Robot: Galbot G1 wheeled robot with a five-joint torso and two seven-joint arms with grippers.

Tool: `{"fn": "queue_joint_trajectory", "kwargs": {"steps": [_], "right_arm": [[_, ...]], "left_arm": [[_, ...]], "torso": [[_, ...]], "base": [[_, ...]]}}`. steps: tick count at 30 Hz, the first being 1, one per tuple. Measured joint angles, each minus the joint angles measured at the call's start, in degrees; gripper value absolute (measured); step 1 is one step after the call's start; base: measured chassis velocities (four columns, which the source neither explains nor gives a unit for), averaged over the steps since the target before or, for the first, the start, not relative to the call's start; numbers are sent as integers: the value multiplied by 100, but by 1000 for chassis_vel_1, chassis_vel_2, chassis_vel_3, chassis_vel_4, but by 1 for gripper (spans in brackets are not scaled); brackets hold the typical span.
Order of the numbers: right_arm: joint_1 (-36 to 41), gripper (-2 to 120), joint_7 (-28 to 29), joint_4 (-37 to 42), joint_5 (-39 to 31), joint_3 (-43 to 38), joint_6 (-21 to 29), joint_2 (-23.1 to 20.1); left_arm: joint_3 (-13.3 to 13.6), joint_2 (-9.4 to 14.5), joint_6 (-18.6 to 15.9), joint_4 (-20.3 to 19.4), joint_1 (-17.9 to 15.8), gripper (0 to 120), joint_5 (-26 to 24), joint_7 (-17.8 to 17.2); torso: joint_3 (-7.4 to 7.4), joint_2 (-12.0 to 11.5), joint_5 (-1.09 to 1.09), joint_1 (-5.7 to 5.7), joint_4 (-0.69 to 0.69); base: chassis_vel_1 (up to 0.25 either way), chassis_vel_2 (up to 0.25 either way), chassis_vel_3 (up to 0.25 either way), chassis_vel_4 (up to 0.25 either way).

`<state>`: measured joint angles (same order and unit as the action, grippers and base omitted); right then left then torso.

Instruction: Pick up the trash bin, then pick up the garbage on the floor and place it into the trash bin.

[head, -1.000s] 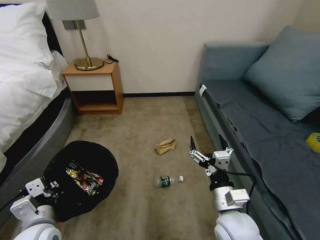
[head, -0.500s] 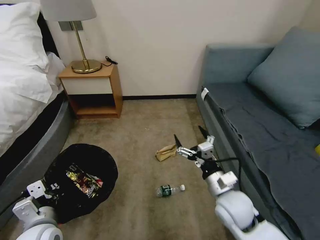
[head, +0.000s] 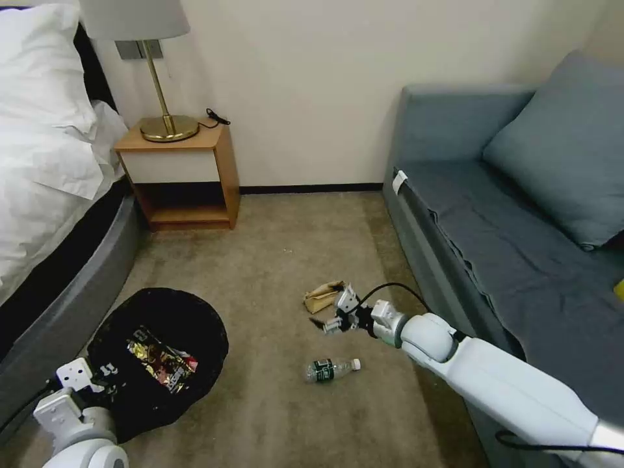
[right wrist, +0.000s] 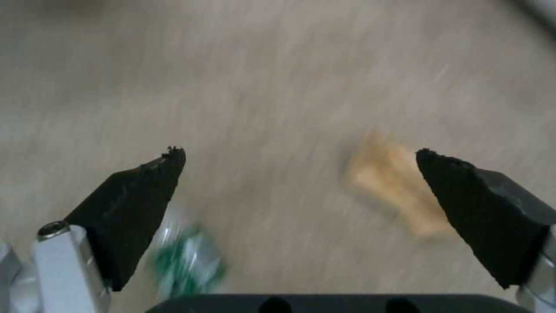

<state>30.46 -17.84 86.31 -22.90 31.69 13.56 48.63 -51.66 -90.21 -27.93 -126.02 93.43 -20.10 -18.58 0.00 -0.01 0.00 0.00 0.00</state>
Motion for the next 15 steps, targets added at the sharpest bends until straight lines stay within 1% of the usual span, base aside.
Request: {"fn": "queue_joint_trajectory", "kwargs": {"steps": [1, 3, 4, 6, 15], "right_arm": [[-164, 100, -115, -223, 45, 269, 95, 22], [-365, 100, -386, -589, 169, 592, 87, 109], [-365, 100, -386, -589, 169, 592, 87, 109], [-498, 100, -573, -884, 269, 819, 73, 208], [-715, 100, -830, -1695, 673, 1386, -177, 510]], "left_arm": [[2, -9, 9, 26, -7, 2, 17, 0], [16, -31, 22, 63, -18, 2, 50, 1], [16, -31, 22, 63, -18, 2, 50, 1], [25, -49, 23, 78, -20, 2, 75, 3], [38, -92, 24, 90, -26, 2, 146, 6]], "torso": [[0, 0, 0, 0, 0], [0, 0, 0, 0, 0], [0, 0, 0, 0, 0], [0, 0, 1, 0, 0], [0, 0, 0, 0, 0]], "base": [[0, 0, 0, 0], [0, 0, 0, 0], [0, 0, 0, 0], [0, 0, 0, 0], [0, 0, 0, 0]]}}
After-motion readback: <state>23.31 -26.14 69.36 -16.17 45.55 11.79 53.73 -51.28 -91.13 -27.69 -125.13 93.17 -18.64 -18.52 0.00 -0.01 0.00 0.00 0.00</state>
